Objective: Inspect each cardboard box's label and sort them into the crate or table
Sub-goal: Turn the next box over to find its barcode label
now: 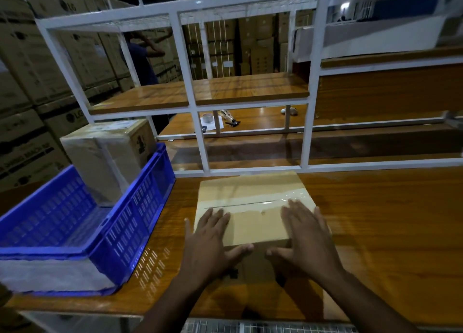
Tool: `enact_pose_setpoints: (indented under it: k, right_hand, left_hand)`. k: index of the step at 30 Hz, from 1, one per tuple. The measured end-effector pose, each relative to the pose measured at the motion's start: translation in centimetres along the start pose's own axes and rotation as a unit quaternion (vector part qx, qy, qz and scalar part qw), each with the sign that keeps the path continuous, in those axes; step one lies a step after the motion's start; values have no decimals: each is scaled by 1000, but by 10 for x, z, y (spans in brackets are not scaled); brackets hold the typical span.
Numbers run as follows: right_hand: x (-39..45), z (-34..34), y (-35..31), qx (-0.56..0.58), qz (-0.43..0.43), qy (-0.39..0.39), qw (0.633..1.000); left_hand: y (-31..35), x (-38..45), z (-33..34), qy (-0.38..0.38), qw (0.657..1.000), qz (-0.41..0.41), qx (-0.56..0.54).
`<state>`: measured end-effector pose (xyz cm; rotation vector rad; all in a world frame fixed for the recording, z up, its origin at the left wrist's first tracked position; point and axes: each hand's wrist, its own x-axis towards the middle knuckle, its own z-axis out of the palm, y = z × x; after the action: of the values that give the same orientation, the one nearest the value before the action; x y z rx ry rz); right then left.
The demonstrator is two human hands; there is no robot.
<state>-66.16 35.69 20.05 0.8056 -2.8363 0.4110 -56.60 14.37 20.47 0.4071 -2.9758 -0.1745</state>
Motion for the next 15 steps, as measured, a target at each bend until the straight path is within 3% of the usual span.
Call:
enact_pose_setpoints:
  k: [3, 6, 11, 15]
  right_hand:
    - [-17, 6, 18, 70, 116, 58, 989]
    - [-30, 15, 29, 240, 225, 72, 942]
    - [-30, 18, 31, 340, 232, 95, 906]
    - [-17, -19, 26, 377, 165, 161, 897]
  left_hand:
    - [-16, -15, 5, 18, 991, -58, -118]
    - [-22, -30, 9, 43, 967, -91, -235]
    - [-19, -31, 6, 83, 943, -98, -307]
    - [-17, -27, 3, 99, 906, -130, -391]
